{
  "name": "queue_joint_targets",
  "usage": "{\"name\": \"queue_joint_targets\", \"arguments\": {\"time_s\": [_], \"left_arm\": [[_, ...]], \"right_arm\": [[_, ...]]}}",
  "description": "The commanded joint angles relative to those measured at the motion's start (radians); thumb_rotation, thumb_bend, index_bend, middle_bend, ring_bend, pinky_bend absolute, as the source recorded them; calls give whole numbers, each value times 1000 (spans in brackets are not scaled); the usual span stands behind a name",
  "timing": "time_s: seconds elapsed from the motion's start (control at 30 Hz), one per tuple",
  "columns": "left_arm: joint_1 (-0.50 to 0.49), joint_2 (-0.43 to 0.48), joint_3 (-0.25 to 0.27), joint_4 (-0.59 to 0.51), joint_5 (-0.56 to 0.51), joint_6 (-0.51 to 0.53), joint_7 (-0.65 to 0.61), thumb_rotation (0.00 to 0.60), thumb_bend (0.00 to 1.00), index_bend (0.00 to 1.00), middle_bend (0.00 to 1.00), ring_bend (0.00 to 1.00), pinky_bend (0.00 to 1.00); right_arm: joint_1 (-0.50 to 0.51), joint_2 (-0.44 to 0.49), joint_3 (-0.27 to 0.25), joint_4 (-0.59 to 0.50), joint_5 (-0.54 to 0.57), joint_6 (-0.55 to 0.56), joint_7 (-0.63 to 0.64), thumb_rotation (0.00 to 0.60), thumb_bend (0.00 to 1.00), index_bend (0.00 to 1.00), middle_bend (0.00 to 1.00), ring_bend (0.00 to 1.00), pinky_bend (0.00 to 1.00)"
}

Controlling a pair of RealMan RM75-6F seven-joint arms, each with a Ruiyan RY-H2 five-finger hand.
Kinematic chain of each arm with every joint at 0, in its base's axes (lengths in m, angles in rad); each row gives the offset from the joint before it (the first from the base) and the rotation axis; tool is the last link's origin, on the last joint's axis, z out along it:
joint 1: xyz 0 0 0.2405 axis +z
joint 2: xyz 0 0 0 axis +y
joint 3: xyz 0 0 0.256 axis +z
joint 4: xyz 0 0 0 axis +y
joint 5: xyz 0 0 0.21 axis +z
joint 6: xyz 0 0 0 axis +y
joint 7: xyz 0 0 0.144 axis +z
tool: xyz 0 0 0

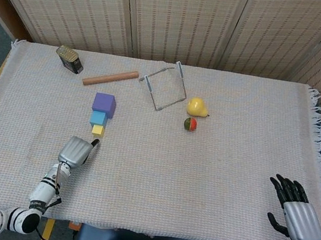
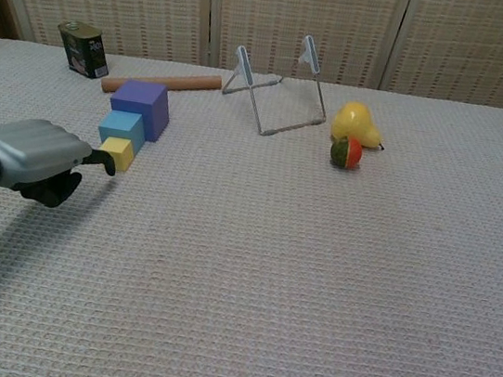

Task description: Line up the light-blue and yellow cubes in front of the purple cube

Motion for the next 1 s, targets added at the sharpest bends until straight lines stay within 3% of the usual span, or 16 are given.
{"name": "queue_joint_targets", "arguments": {"time_s": [0.03,0.17,0.3,0.37,0.4,0.47,0.53,0.6,0.63,0.73,0.8,1.0], "left_arm": [[5,7,4,-14,11,10,-3,600,804,257,1000,1000,1000],[25,27,19,-88,92,69,-32,600,771,251,1000,1000,1000],[56,68,36,-156,139,103,-84,600,643,227,1000,1000,1000],[106,122,68,-214,207,168,-156,600,597,215,1000,986,1000],[137,152,92,-234,249,207,-200,600,564,200,991,932,1000],[218,225,161,-260,356,307,-328,600,518,157,855,765,965],[305,295,232,-258,446,413,-476,600,481,87,495,484,789],[385,342,278,-243,490,507,-605,600,459,33,231,245,587],[436,367,297,-228,501,566,-681,600,450,16,161,168,509],[529,417,308,-191,494,668,-782,600,419,0,24,36,304],[557,446,298,-189,488,703,-790,600,402,0,0,5,235],[600,494,294,-203,512,705,-835,600,384,0,0,0,199]], "right_arm": [[0,0,0,0,0,0,0,600,101,0,0,0,0],[0,1,-3,0,-8,1,3,600,101,0,0,0,0],[-2,4,-6,0,-16,7,8,600,101,0,0,0,0],[-3,7,-8,3,-20,8,16,600,101,0,0,0,0],[-4,9,-9,4,-21,9,19,600,101,0,0,0,0],[-7,10,-10,6,-23,16,23,600,101,0,0,0,0],[-14,7,-12,5,-28,28,20,600,101,0,0,0,0],[-24,0,-12,2,-28,43,6,600,101,0,0,0,0],[-30,-5,-11,1,-27,53,-6,600,101,0,0,0,0],[-44,-13,-13,-2,-26,70,-35,600,101,0,0,0,0],[-52,-16,-12,-5,-24,82,-45,600,101,0,0,0,0],[-67,-34,-15,-8,-49,113,-83,600,101,0,0,0,0]]}}
